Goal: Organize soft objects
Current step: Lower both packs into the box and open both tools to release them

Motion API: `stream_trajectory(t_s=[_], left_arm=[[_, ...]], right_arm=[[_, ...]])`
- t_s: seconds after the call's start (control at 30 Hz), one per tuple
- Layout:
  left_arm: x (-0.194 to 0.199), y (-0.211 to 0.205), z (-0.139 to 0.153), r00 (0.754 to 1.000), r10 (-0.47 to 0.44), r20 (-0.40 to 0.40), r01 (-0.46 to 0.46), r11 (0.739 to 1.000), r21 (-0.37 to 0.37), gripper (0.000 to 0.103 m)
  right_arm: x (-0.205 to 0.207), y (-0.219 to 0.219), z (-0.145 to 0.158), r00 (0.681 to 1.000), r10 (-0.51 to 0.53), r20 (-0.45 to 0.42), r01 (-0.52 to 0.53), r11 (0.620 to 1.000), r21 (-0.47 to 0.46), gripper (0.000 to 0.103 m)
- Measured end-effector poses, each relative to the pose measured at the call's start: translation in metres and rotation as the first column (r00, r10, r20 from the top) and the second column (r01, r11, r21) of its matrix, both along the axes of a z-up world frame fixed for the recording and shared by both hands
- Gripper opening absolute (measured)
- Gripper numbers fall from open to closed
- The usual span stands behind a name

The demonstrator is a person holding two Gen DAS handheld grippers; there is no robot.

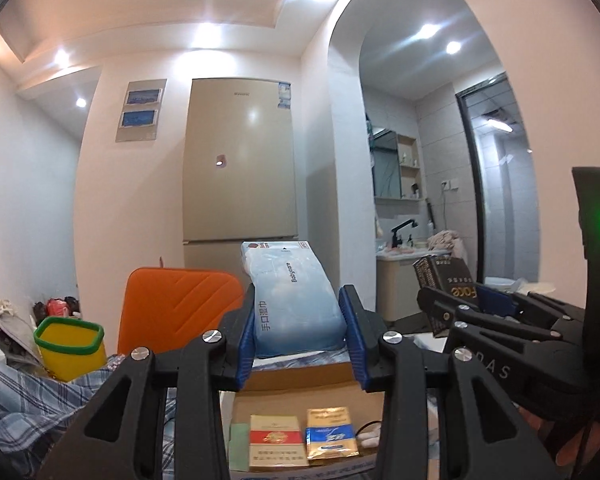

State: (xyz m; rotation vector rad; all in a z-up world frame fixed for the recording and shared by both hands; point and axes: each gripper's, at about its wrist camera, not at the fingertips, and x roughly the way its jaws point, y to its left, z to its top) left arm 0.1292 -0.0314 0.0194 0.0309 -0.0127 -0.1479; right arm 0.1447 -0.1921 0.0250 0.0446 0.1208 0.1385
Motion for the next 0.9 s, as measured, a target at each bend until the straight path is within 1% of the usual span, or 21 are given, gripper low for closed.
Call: stream_trajectory(t_s=[0.1,0.13,0.23,0.3,0.33,0.4,0.47,0.53,0.6,0.7,0.77,0.83,0.87,0.9], left_arm=[[0.013,0.004,-0.013,0.998,0.003,-0.058,-0.004,1.000,-0.018,0.037],[0.016,0.004,-0.016,0.997,0.002,-0.074,-0.004,1.000,-0.019,0.037],[0.017,0.005,-0.019,0.997,0.002,-0.082,-0.004,1.000,-0.020,0.037],[0.015,0.000,-0.022,0.996,0.000,-0.084,0.000,1.000,-0.001,0.037],[0.016,-0.003,-0.023,0.996,-0.006,-0.088,0.007,1.000,0.012,0.037],[0.016,-0.009,-0.023,0.996,-0.014,-0.094,0.017,0.999,0.032,0.037],[0.019,-0.011,-0.025,0.993,-0.024,-0.116,0.028,0.999,0.034,0.037],[0.021,-0.008,-0.024,0.991,-0.017,-0.131,0.019,1.000,0.017,0.037],[0.021,-0.004,-0.024,0.991,-0.010,-0.136,0.010,1.000,0.001,0.037],[0.021,-0.007,-0.024,0.990,-0.008,-0.138,0.009,1.000,0.007,0.037],[0.021,-0.010,-0.024,0.991,-0.008,-0.136,0.010,1.000,0.016,0.037],[0.022,-0.009,-0.024,0.990,-0.006,-0.141,0.008,1.000,0.016,0.037],[0.023,-0.009,-0.025,0.989,-0.001,-0.148,0.003,1.000,0.013,0.037],[0.025,-0.008,-0.025,0.988,0.004,-0.157,-0.002,1.000,0.008,0.037]], right_arm=[[0.007,0.004,-0.012,1.000,-0.018,0.017,0.019,0.999,-0.034,0.050],[0.010,0.004,-0.017,1.000,-0.022,0.008,0.022,0.999,-0.036,0.050],[0.021,-0.002,-0.024,0.999,-0.021,-0.042,0.020,1.000,-0.017,0.050],[0.028,-0.006,-0.026,0.998,-0.017,-0.068,0.017,1.000,-0.002,0.050],[0.034,-0.006,-0.028,0.996,-0.006,-0.094,0.006,1.000,0.000,0.050],[0.042,-0.004,-0.035,0.990,0.006,-0.140,-0.009,1.000,-0.020,0.050],[0.056,0.004,-0.041,0.980,0.021,-0.199,-0.032,0.998,-0.053,0.050],[0.068,0.006,-0.048,0.967,0.028,-0.253,-0.044,0.997,-0.060,0.050],[0.081,0.002,-0.055,0.948,0.027,-0.317,-0.042,0.998,-0.043,0.050],[0.099,-0.002,-0.063,0.919,0.048,-0.391,-0.058,0.998,-0.016,0.050],[0.099,0.001,-0.069,0.912,0.060,-0.406,-0.074,0.997,-0.020,0.050],[0.095,0.002,-0.071,0.913,0.066,-0.403,-0.084,0.996,-0.029,0.050],[0.095,0.002,-0.072,0.913,0.066,-0.402,-0.085,0.996,-0.030,0.053],[0.094,0.001,-0.072,0.914,0.064,-0.400,-0.081,0.996,-0.027,0.058]])
